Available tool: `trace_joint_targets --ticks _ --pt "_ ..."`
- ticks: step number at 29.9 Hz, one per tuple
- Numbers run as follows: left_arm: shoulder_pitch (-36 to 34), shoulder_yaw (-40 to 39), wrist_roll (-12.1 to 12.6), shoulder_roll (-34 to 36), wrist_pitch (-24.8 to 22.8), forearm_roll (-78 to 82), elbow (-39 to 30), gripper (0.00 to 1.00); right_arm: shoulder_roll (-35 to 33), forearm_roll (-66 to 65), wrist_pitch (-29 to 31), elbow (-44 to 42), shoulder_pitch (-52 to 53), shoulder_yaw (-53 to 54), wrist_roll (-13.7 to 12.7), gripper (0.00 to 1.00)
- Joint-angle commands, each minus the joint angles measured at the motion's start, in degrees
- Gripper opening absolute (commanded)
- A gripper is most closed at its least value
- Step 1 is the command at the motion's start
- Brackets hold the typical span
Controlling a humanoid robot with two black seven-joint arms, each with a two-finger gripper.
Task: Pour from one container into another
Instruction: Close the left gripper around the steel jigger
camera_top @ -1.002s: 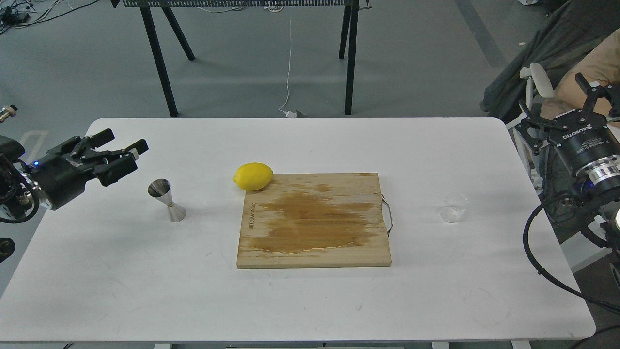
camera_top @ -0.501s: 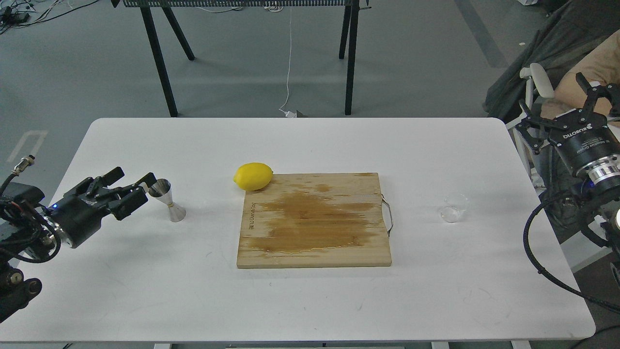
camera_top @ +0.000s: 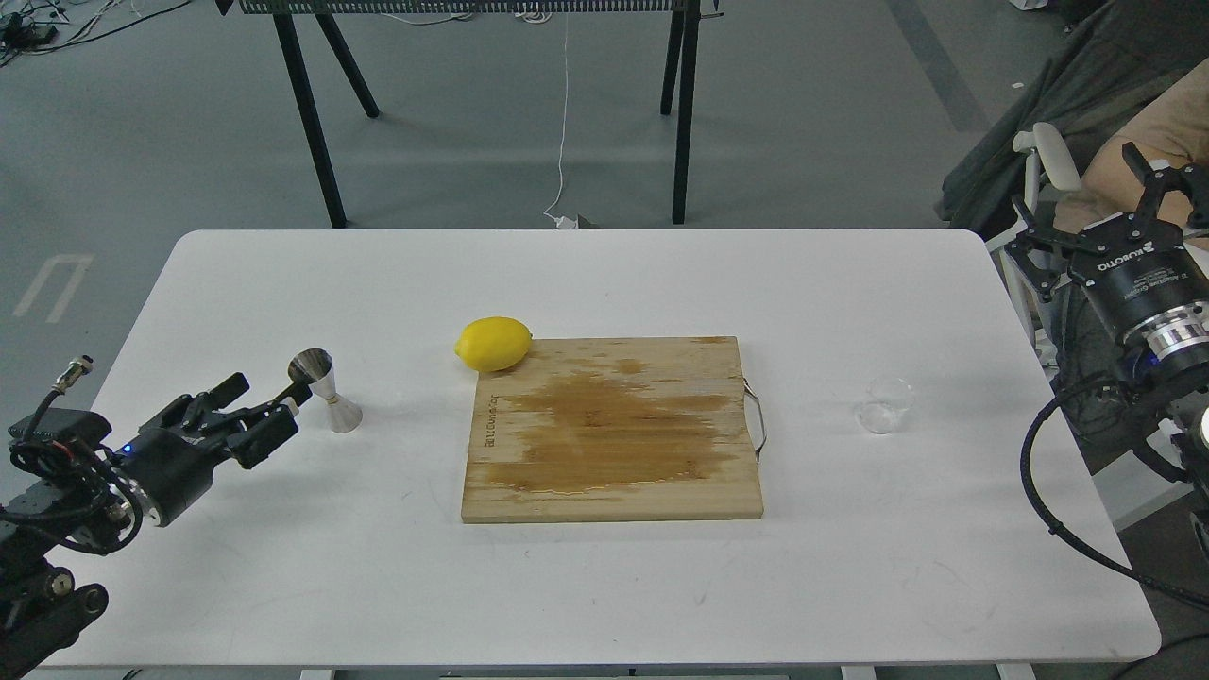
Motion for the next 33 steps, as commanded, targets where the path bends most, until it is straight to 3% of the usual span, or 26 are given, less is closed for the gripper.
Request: trace_joint_targets --ticks 1,17,25,33 --pt "0.5 0.15 0.0 -1.47 0.07 0.06 -0.34 0.99 -0.08 -0.01 0.0 -0.35 0.03 0.17 0.01 0.99" --pt "1.12 0.06 0.0 -4.37 0.51 0.06 1.5 0.99 0.01 -0.01 0.0 -0.62 0.38 -0.01 0.01 0.99" --pt "-1.87 0.33 0.0 -7.62 0.25 0.15 7.74 0.99 -0.35 -0.01 0.0 -0.53 0.47 0.17 0.01 0.99" --pt "-2.04 0.33 0.0 -9.91 -0.11 0.41 9.5 0.99 -0.43 -0.01 0.0 -0.53 0.47 0.26 0.01 0.99"
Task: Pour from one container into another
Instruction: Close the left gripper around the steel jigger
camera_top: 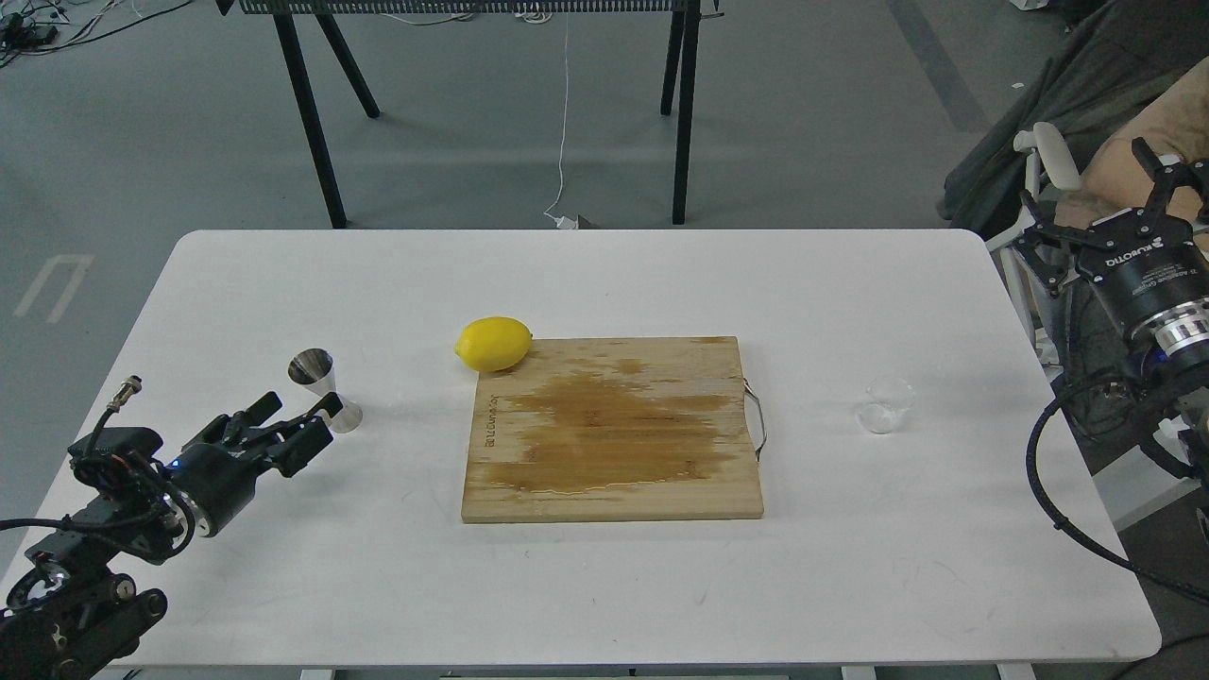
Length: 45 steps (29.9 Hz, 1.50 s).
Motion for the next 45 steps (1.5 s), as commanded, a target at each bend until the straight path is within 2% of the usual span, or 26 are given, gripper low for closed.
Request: trace_joint_targets --ticks 1,10,32,39,45 --pt "-0.03 -0.01 0.0 -1.1 -0.06 0.09 0.58 0.99 0.07 0.0 0.0 0.0 0.0 0.0 0.01 0.99" --pt "-4.33 3.42 0.0 -3.66 -0.06 -0.43 4.54 0.99 0.07 0.0 0.0 0.0 0.0 0.0 -0.08 0.99" --pt "-9.78 5.0 0.0 -11.65 -0.06 -0.26 16.13 0.97 -0.37 0.0 0.0 0.0 0.0 0.27 0.01 0.99" --pt "-11.1 5.26 0.0 -12.8 -0.06 -0.26 19.39 0.92 -0.37 0.09 0.0 0.09 0.0 0.35 0.01 0.99" --pt "-11.54 5.79 0.0 -12.88 0.3 -0.08 20.97 0.78 -0.37 0.09 0.0 0.09 0.0 0.27 0.01 0.99"
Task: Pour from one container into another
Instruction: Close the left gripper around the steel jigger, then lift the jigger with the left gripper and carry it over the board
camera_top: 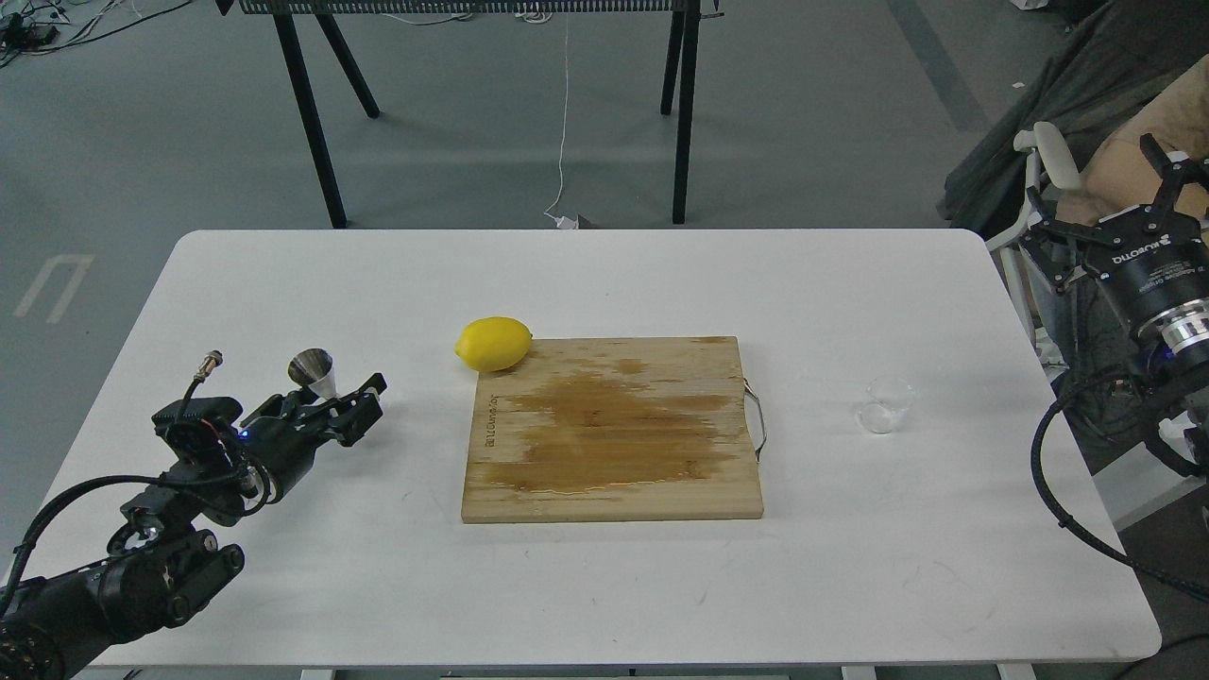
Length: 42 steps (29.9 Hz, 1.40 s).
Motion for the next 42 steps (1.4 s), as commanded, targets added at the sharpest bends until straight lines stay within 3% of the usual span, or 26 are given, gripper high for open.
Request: trace_joint_targets --ticks 1,16,19,20,28,35,42 --pt "-0.19 0.07 0.0 -0.09 0.31 0.17 0.96 0.76 0.0 0.01 0.0 0.01 0.0 0.0 0.0 0.99" --pt "-0.28 0.51 0.0 -0.71 0.4 0.43 2.45 0.35 0.0 0.01 0.0 0.01 -0.09 0.0 0.0 0.99" --pt "-0.89 3.05 0.0 -0.71 0.49 0.08 2.45 0.15 0.0 0.01 0.0 0.01 -0.09 0.0 0.0 0.99" --pt "-1.07 3.41 0.0 -0.71 0.58 -0.01 2.45 0.14 0.0 -0.07 0.0 0.01 -0.09 0.0 0.0 0.99" --pt "-1.5 3.41 0.0 -0.01 1.37 0.08 2.63 0.09 0.0 0.01 0.0 -0.08 -0.09 0.09 0.0 0.99" --pt "-7.21 3.41 0.0 2.36 1.28 0.08 1.75 0.09 0.09 0.01 0.0 -0.08 -0.09 0.09 0.0 0.99" --pt "-14.33 4.29 0.0 5.7 0.32 0.08 -7.2 0.09 0.09 0.01 0.0 -0.43 0.0 0.09 0.0 0.99"
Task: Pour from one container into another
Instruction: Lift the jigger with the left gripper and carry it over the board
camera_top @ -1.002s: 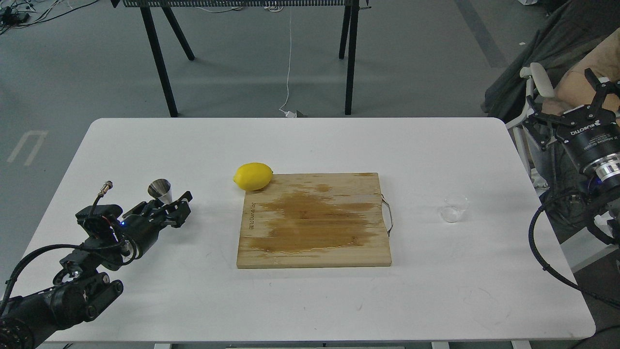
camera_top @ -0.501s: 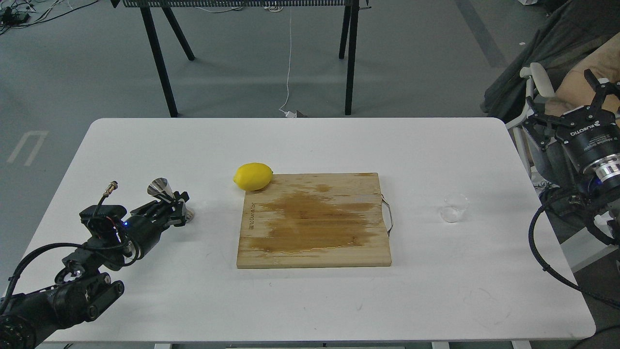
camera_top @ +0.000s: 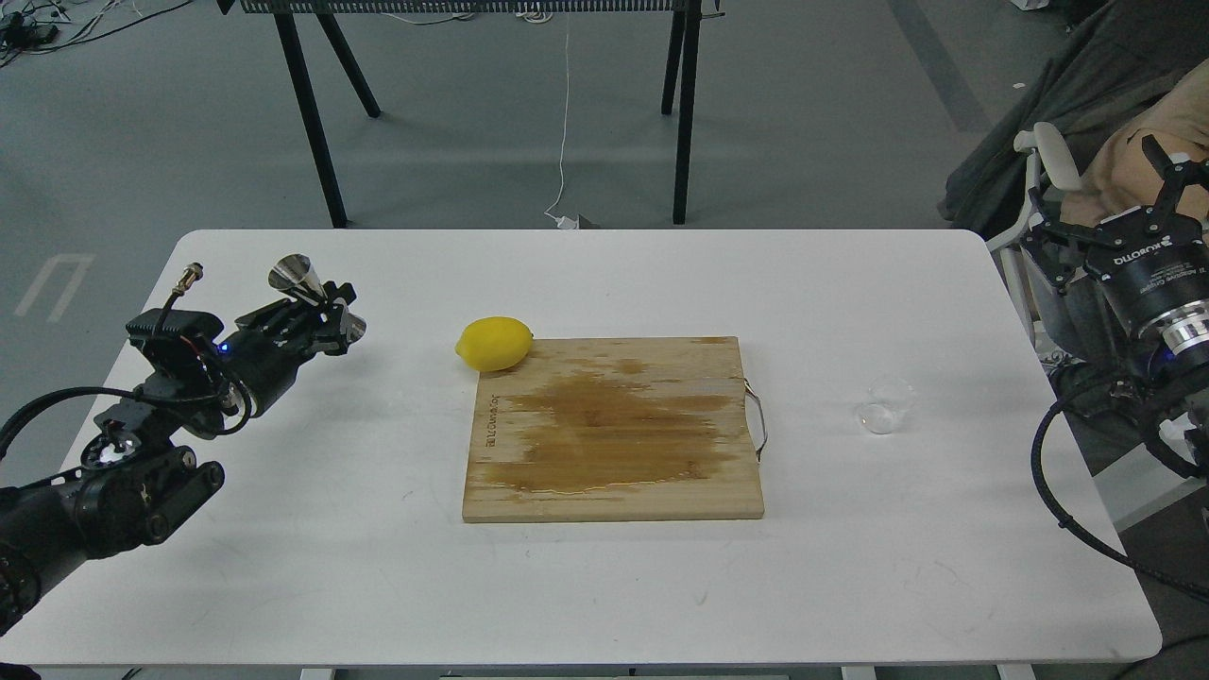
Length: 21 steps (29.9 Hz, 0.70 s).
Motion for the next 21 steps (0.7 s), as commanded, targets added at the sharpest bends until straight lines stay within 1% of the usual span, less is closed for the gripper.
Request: trace_joint_targets --ticks 1,5,7,9,14,18,21 --pt "-4.23 0.84 0.0 1.82 -0.96 0.08 -5.64 0.09 -0.09 0.0 0.0 -0.09 0.06 -0.09 0.0 0.99" --pt "-8.1 2.51 0.0 1.82 -3.94 0.17 -12.23 0.09 -0.09 0.0 0.0 -0.18 0.06 -0.17 -0.09 0.99" --pt "-9.24 3.65 0.0 1.21 -5.35 0.26 -14.43 0.09 -0.09 -0.08 0.0 -0.44 0.06 -0.44 -0.09 0.99" --pt "-9.69 4.88 0.0 -0.1 -5.8 0.34 -15.76 0.09 -0.09 0.0 0.0 -0.62 0.15 -0.7 -0.09 0.99" --pt "-10.65 8.39 0.0 -8.53 -5.89 2.44 -16.11 0.09 -0.09 -0.08 0.0 -0.97 0.15 -1.05 -0.09 0.99" --pt "-9.87 10.07 0.0 -13.28 -5.89 6.93 -15.67 0.09 -0.09 -0.08 0.0 -1.23 0.15 -0.97 -0.09 0.99" --pt "-8.02 10.25 0.0 -15.84 -5.8 7.81 -15.5 0.09 -0.18 -0.08 0.0 -1.32 0.15 -0.97 -0.09 0.99"
